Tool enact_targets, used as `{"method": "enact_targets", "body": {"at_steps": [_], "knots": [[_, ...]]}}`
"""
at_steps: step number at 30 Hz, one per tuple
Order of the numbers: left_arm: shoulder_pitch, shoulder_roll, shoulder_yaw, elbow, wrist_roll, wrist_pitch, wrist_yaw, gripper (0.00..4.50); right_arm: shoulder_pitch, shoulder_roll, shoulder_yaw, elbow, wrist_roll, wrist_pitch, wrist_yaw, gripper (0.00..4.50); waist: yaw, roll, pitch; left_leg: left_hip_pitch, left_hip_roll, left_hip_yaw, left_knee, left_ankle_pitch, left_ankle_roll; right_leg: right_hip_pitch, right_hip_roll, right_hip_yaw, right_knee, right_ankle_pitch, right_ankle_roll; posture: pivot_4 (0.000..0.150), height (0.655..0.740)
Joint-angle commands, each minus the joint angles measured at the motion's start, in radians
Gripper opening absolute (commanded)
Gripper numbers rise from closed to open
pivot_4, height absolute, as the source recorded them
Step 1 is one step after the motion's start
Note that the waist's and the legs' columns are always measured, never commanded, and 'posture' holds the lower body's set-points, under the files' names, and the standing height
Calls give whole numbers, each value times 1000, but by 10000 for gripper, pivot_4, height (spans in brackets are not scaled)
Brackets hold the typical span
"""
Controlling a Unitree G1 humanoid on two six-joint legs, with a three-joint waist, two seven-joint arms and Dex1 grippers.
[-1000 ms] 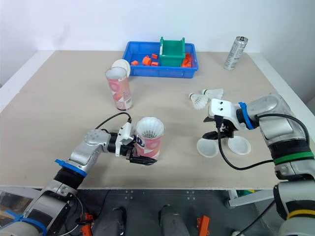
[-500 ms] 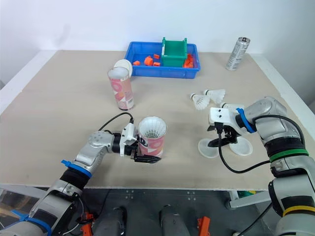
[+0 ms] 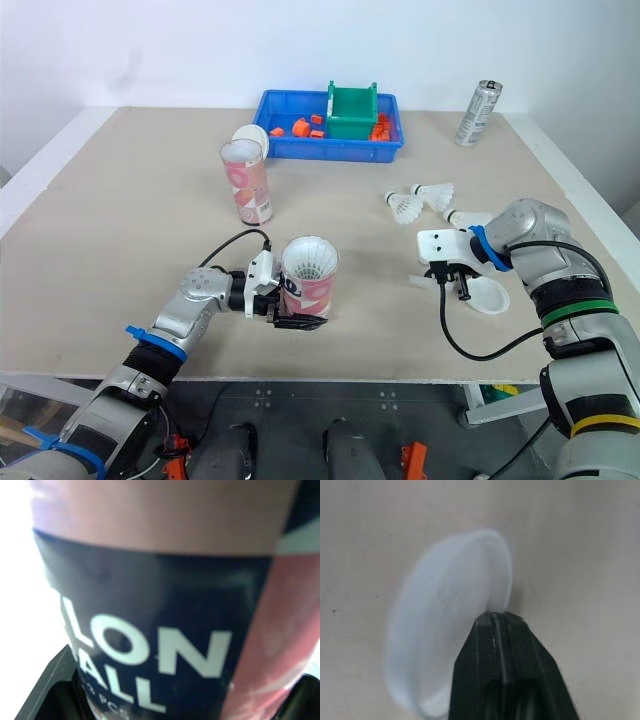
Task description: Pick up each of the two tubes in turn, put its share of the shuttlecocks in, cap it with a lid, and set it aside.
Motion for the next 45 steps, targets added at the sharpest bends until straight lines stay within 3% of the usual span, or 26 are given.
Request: {"method": "enact_targets", "body": {"at_steps": [1, 17, 32, 38, 41, 45], "knots": [[-16, -1, 14, 19, 19, -7, 21, 35745, 4, -20, -1, -28, -15, -15, 19, 1020, 0, 0, 0, 0, 0, 0, 0, 0, 0, 0, 0, 0, 0, 0, 0, 1500, 7367], [-34, -2, 16, 56, 24, -19, 17, 35745, 39, -39, -70, -367, 121, 166, 101, 1020, 0, 0, 0, -1, 0, 0, -4, 0, 0, -2, 0, 0, 0, -1, -1, 1500, 7367], [-40, -4, 11, 67, 27, -20, 7, 35745, 17, -18, -1, -219, -106, -52, -162, 1020, 0, 0, 0, -1, 0, 0, -4, 0, 0, -3, 0, 0, 0, -1, -1, 1500, 7367], [-38, -3, 11, 65, 30, -20, 6, 35745, 37, -33, 22, -166, -138, -106, -147, 1020, 0, 0, 0, -1, 0, 0, -4, 0, 0, -3, 0, 0, 0, -1, -1, 1500, 7367], [-35, -1, 11, 61, 31, -18, 6, 35745, 43, -38, 7, -161, -118, -109, -126, 8629, 0, 0, 0, -1, 0, 0, -4, 0, 0, -2, 0, 0, 0, -1, -1, 1500, 7367], [-32, 1, 10, 59, 31, -17, 5, 35745, 6, -19, -13, -122, -130, -88, -166, 25876, 0, 0, 0, -1, 0, 0, -4, 0, 0, -2, 0, 0, 0, -1, -1, 1500, 7367]]}}
